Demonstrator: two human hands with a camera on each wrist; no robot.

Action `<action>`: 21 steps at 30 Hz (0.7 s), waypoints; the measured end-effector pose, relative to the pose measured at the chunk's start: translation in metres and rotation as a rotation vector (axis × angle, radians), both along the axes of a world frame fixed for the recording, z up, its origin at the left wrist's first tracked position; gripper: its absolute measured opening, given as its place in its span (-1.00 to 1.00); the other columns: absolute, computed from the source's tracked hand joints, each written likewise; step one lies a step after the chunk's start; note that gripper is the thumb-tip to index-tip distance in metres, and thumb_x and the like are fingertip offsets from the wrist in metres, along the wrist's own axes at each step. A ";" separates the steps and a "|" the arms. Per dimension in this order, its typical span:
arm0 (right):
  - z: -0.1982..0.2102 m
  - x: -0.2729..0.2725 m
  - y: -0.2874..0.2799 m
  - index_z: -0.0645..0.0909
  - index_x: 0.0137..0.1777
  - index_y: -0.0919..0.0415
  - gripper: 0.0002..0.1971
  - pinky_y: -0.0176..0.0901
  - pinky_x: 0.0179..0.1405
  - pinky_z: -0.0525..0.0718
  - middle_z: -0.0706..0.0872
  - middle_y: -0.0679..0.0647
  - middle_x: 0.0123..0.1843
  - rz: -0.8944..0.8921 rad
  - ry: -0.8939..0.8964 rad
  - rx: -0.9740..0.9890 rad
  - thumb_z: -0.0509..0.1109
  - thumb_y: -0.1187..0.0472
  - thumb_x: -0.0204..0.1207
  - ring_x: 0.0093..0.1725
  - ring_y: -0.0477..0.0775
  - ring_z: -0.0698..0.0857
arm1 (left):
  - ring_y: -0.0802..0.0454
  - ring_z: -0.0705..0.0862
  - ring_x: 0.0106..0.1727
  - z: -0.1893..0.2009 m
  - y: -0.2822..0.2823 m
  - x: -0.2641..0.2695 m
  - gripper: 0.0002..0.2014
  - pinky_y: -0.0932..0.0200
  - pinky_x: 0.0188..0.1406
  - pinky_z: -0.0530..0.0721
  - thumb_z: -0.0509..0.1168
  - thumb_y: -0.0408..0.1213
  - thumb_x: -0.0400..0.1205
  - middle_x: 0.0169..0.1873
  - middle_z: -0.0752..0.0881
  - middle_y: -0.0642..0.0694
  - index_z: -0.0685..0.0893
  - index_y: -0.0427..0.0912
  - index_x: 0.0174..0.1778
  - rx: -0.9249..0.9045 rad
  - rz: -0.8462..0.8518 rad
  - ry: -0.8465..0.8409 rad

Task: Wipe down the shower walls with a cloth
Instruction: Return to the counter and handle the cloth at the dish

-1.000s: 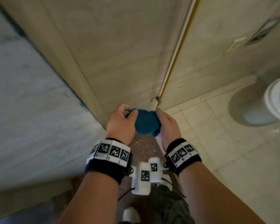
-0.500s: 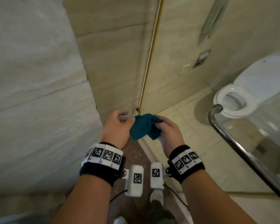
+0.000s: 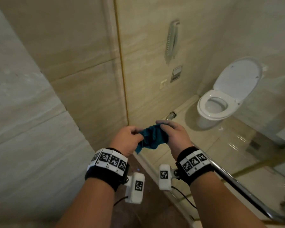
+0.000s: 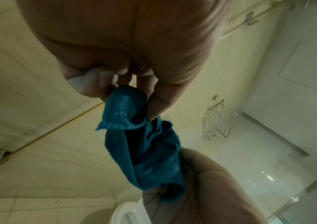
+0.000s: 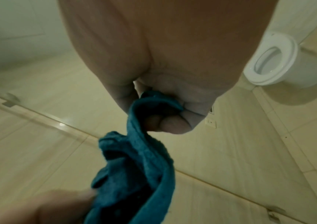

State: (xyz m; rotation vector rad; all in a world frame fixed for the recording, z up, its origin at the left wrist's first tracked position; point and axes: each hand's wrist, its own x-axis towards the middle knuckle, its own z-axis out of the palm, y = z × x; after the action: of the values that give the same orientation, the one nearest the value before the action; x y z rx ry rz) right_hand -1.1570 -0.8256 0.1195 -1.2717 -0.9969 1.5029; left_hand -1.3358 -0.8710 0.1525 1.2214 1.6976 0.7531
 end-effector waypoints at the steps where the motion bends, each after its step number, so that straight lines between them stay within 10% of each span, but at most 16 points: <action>1: 0.000 0.008 -0.003 0.83 0.08 0.25 -0.81 0.17 0.06 0.84 0.85 0.32 0.05 -0.017 0.005 -0.008 0.36 0.34 0.71 0.09 0.38 0.83 | 0.24 0.72 -0.17 0.004 -0.002 0.007 -0.84 0.51 -0.36 0.58 0.37 -0.37 0.72 -0.11 0.81 0.05 0.80 -0.08 0.13 0.008 0.005 0.027; 10: -0.007 0.054 -0.038 0.87 -0.06 0.07 -0.81 0.25 0.11 0.81 0.88 0.21 0.02 -0.106 -0.008 -0.047 0.44 0.29 0.67 0.10 0.36 0.84 | -0.06 0.65 -0.13 0.009 -0.004 0.047 -0.81 0.05 -0.22 0.50 0.28 -0.27 0.76 -0.25 0.68 -0.09 0.67 -0.14 -0.17 -0.009 0.034 -0.017; 18: 0.001 0.103 -0.079 0.85 -0.01 0.14 -0.86 0.12 -0.08 0.79 0.86 0.30 0.00 -0.307 -0.041 0.004 0.51 0.37 0.58 -0.03 0.33 0.83 | 0.07 0.73 -0.14 0.001 0.006 0.083 -0.87 0.46 -0.40 0.56 0.30 -0.36 0.77 -0.18 0.78 0.01 0.75 -0.11 0.05 0.033 -0.231 -0.092; 21: 0.005 0.120 -0.100 0.84 -0.03 0.19 -0.88 0.10 -0.16 0.76 0.84 0.35 -0.02 -0.404 -0.003 -0.022 0.48 0.35 0.63 -0.08 0.34 0.80 | -0.02 0.82 -0.01 -0.007 0.004 0.095 -0.80 0.12 0.01 0.80 0.30 -0.40 0.76 -0.09 0.84 -0.01 0.76 -0.01 0.06 0.047 -0.354 -0.126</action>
State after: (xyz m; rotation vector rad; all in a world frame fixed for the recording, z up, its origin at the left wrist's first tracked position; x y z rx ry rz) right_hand -1.0372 -0.9255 0.1246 -1.3946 -0.6742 1.2007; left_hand -1.2405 -0.8668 0.1455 1.4278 1.3202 0.6398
